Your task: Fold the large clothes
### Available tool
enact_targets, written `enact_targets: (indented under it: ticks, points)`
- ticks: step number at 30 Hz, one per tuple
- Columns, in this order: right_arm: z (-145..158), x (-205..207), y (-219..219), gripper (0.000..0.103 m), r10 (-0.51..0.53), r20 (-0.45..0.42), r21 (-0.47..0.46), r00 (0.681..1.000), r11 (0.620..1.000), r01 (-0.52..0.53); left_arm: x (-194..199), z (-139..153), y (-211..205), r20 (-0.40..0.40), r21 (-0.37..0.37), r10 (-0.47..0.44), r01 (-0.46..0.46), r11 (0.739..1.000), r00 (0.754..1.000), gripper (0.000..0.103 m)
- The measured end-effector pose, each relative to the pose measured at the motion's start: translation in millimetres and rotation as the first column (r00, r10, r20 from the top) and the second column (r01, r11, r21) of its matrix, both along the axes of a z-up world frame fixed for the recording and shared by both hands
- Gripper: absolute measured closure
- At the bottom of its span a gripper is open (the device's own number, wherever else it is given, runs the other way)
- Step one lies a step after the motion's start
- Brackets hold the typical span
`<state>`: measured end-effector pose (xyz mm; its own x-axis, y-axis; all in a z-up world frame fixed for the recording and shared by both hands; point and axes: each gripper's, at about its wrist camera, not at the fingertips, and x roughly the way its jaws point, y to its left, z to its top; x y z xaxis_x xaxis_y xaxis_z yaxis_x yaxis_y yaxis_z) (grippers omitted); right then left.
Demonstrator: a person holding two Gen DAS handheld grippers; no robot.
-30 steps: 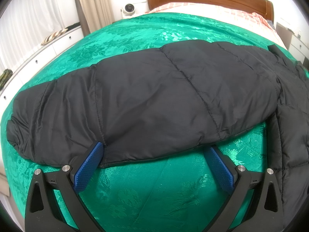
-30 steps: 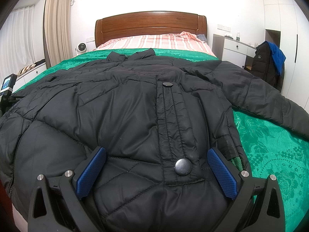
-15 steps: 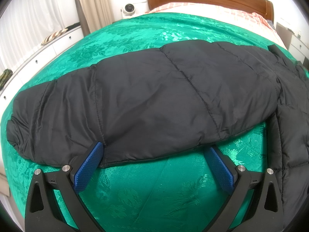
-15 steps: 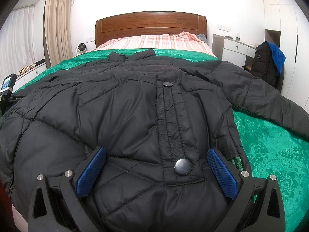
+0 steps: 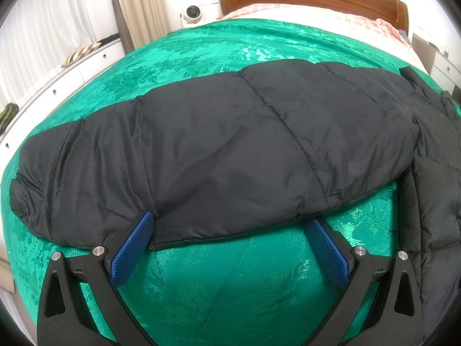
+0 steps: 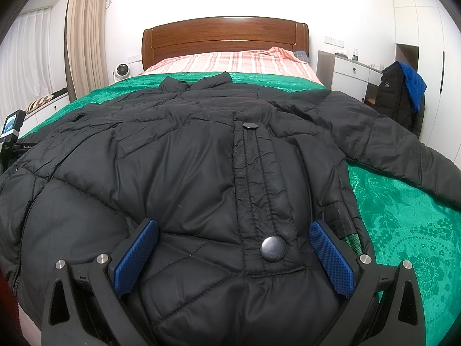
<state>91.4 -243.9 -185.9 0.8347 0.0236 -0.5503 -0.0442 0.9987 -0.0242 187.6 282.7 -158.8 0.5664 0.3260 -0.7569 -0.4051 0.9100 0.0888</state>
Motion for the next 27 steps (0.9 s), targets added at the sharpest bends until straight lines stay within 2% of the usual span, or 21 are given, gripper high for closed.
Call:
enact_targets:
  ticks: [23,25,27]
  points:
    - [0.4,4.0,-4.8,0.000,0.000,0.005,-0.001,1.000,1.000,0.000,0.8,0.5,-2.1,-0.001,-0.003,0.000,0.000,1.000,1.000,0.000]
    - [2.7,4.9,-6.3,0.000,0.009,-0.021,0.019,1.000,1.000,-0.008,0.3,1.5,-1.7,-0.007,-0.011,-0.003,0.003,1.000,1.000,0.000]
    - [14.4,6.2,-18.6,0.001,0.028,-0.070,0.106,0.997,0.994,-0.020,-1.6,3.7,1.3,-0.021,-0.035,-0.018,0.017,0.999,1.000,0.000]
